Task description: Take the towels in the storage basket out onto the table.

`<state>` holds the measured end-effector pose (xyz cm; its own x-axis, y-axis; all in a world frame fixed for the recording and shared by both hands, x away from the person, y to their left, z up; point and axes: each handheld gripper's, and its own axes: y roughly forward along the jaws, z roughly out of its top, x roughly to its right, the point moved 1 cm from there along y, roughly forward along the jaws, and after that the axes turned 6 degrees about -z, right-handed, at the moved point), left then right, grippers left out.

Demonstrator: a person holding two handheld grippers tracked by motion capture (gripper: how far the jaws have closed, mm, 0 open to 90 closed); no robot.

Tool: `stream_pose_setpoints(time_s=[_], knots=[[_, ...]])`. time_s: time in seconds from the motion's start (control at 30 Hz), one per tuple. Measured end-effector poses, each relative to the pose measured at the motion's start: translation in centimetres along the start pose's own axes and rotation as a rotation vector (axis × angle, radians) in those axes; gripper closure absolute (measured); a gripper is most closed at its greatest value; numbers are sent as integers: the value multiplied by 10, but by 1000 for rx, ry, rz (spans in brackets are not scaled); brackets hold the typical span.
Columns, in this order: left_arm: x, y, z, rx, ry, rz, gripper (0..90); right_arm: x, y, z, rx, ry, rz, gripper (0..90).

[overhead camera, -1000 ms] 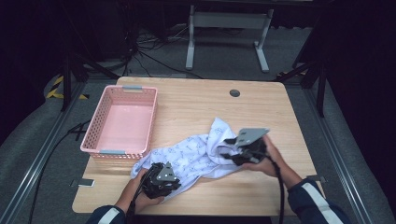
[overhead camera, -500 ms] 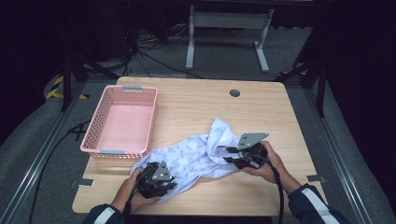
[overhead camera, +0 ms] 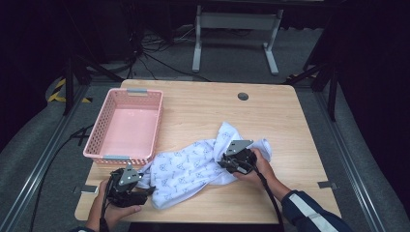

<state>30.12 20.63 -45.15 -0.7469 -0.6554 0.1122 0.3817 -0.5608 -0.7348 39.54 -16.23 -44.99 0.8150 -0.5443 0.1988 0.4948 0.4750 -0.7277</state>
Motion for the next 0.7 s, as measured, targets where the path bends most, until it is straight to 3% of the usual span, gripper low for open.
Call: stream_pose_setpoints(time_s=[0.03, 0.13, 0.2, 0.27, 0.3, 0.33, 0.4, 0.47, 0.53, 0.57, 0.6, 0.7], knots=[[-1, 0, -2, -12, -24, -4, 422, 0, 0, 0, -3, -12, -13, 832], [0, 5, -5, -29, -8, -20, 437, 6, -9, 1, 31, -15, -25, 854], [1, 12, -3, -45, -10, -7, 443, 17, -25, 4, 84, 19, -43, 858], [0, 22, -1, -68, 4, 13, 491, 35, -47, 5, 138, 52, -106, 862], [0, 22, -1, -68, 4, 13, 563, 35, -47, 5, 138, 52, -106, 862], [0, 25, 0, -91, 13, -5, 563, 48, -61, 3, 161, 90, -140, 864], [0, 26, 4, -79, 49, 10, 650, 61, -74, -1, 182, 120, -200, 864], [3, 26, 6, -73, 70, -7, 751, 64, -82, -4, 216, 135, -162, 863], [6, 27, 10, -55, 97, -10, 773, 56, -82, -1, 241, 115, -85, 862], [9, 28, 14, -48, 109, -22, 774, 45, -80, 3, 241, 84, -58, 861], [9, 28, 14, -48, 109, -22, 774, 45, -80, 3, 241, 84, -58, 861], [16, 34, 25, -16, 139, -46, 775, 3, -61, 16, 219, -45, 79, 861]])
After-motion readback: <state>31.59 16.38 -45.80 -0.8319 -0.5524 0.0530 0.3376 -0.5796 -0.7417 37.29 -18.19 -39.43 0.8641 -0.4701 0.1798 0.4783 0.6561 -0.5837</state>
